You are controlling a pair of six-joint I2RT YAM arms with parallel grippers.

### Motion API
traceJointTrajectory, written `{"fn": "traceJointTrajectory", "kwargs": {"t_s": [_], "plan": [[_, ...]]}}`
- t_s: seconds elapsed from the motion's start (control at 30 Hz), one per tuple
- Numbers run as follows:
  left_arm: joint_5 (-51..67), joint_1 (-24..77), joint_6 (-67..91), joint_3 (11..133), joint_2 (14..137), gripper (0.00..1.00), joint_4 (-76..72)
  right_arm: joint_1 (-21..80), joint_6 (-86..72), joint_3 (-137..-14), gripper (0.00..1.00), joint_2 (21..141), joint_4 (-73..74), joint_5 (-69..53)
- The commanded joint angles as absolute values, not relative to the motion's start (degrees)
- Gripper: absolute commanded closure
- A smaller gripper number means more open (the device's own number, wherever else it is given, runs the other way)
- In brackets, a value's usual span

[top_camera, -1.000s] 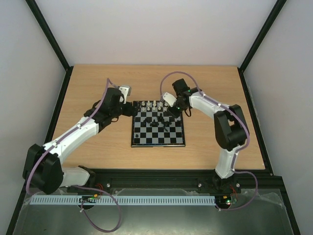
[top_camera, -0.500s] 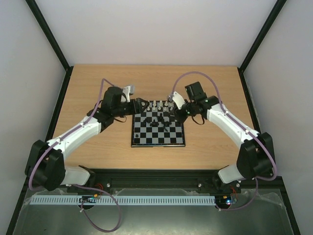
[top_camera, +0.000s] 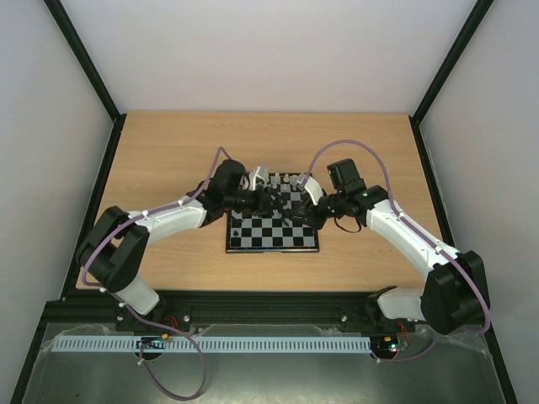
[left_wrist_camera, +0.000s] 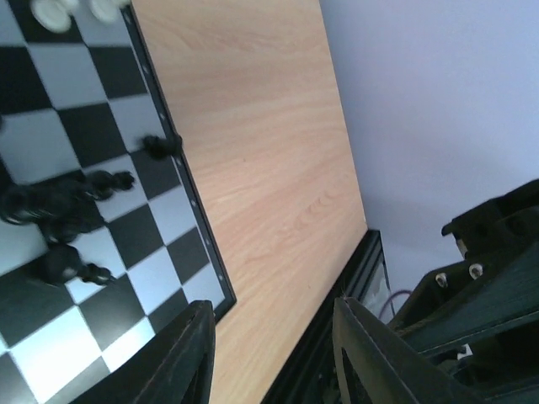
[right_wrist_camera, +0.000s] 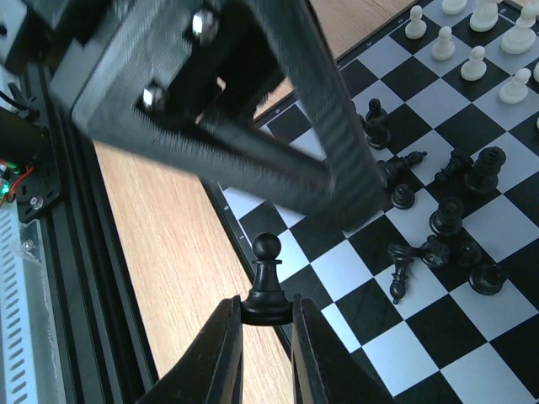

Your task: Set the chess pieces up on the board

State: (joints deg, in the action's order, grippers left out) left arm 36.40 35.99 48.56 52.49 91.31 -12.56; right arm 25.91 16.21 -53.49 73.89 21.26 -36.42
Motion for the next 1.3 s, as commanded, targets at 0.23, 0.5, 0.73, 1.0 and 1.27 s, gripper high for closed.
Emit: {"fn": "traceJointTrajectory", "kwargs": {"t_s": [0.23, 0.5, 0.73, 1.0, 1.27], "plan": [[43.2, 37.6, 52.5, 53.9, 92.6, 0.61, -16.3, 26.2, 15.2, -51.1, 0.88, 73.2, 18.5, -36.0], [45.4, 37.6, 48.3, 55.2, 91.0, 0.63, -8.2, 26.2, 15.2, -50.7, 0.88, 73.0, 18.2, -35.5], [47.0, 37.6, 48.1, 55.1, 91.0, 0.73, -8.0, 26.2, 15.3, -50.6, 0.87, 73.4, 18.1, -35.4], [48.2, 37.7, 48.8, 55.0, 91.2, 0.91, -10.0, 26.2, 15.5, -50.2, 0.87, 73.7, 18.0, -35.0], [39.1, 37.8, 38.1, 58.9, 88.8, 0.94, 4.3, 26.0, 14.6, -50.8, 0.56, 72.5, 18.8, -33.1]]}}
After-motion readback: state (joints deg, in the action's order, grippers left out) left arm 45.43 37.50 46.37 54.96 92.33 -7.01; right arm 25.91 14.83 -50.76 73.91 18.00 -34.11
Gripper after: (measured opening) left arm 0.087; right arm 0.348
